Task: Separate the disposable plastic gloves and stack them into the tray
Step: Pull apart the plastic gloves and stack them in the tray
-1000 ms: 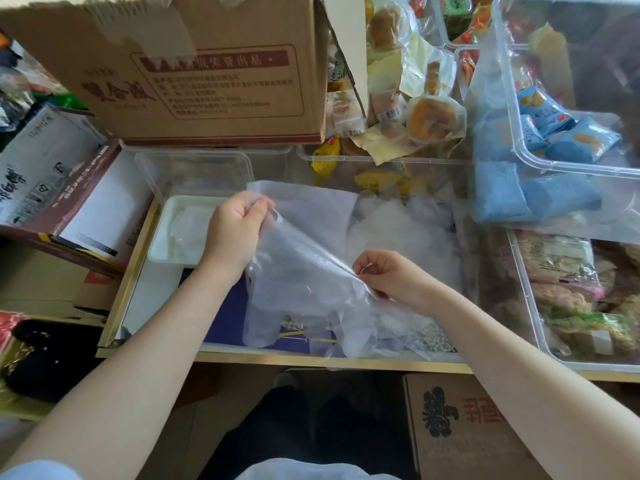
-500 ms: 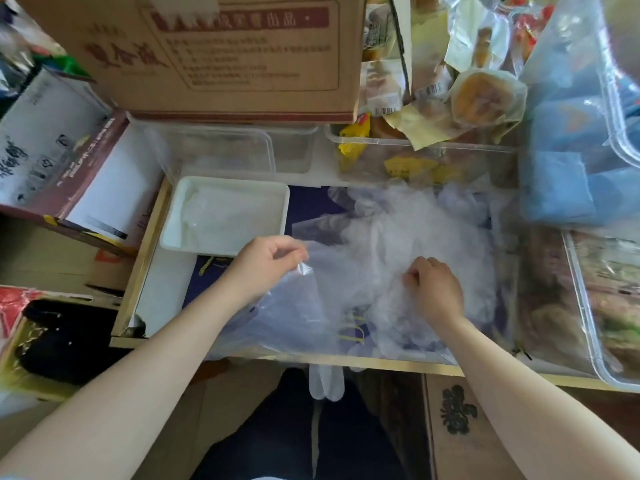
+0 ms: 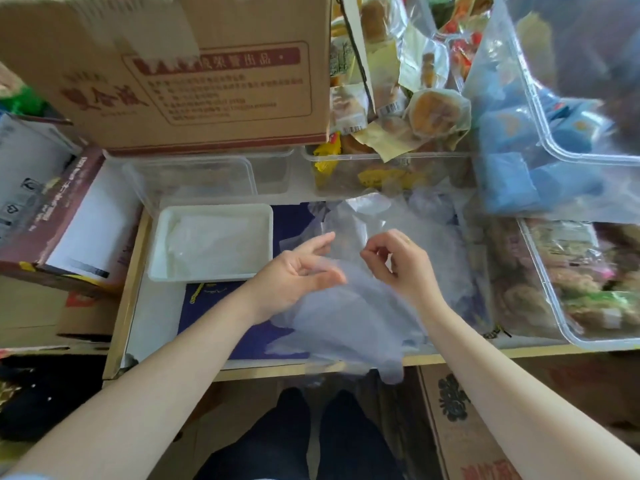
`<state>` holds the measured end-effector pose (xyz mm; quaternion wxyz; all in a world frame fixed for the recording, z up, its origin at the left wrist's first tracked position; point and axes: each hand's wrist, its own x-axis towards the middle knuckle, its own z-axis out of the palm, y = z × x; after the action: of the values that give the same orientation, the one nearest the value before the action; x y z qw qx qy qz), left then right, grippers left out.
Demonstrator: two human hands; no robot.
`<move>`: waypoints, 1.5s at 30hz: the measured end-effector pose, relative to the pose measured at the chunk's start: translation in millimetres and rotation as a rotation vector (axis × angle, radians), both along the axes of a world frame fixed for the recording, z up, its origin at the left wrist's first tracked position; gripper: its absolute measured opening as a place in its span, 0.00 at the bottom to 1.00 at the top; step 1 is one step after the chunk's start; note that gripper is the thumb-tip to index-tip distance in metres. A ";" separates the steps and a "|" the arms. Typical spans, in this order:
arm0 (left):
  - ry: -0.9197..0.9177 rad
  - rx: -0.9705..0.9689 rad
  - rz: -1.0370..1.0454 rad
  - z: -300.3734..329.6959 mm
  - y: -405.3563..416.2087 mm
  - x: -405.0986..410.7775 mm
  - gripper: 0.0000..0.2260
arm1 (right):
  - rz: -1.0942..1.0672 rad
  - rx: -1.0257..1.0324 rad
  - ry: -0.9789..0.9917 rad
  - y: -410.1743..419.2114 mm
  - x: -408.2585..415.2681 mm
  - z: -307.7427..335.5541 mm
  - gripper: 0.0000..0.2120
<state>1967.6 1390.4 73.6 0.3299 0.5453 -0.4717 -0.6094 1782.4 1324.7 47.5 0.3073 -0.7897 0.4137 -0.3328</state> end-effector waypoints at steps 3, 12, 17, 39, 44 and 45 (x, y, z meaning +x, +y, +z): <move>0.043 -0.044 0.002 3.5 -3.9 1.4 0.10 | 0.095 -0.046 -0.026 7.2 5.5 14.5 0.12; 0.164 0.000 0.187 3.1 3.5 17.0 0.06 | 0.055 0.089 -0.011 29.7 6.3 9.2 0.03; -0.391 -0.410 -0.126 11.9 -0.7 32.5 0.04 | -0.050 -0.052 0.030 24.3 12.9 26.6 0.24; -0.013 -0.141 0.001 30.3 18.1 84.1 0.18 | 0.054 0.490 -0.478 1.3 28.5 80.4 0.12; 0.326 -0.022 -0.060 30.2 16.0 71.2 0.18 | 0.079 0.677 -0.741 -4.5 27.8 77.4 0.12; 0.345 -0.026 -0.055 30.3 13.9 68.3 0.20 | 0.090 0.692 -0.761 -7.2 25.6 75.0 0.12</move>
<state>2035.9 1404.2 103.9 0.3962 0.4154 -0.4307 -0.6964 1808.0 1317.5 122.5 0.6932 -0.4820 0.3243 -0.4266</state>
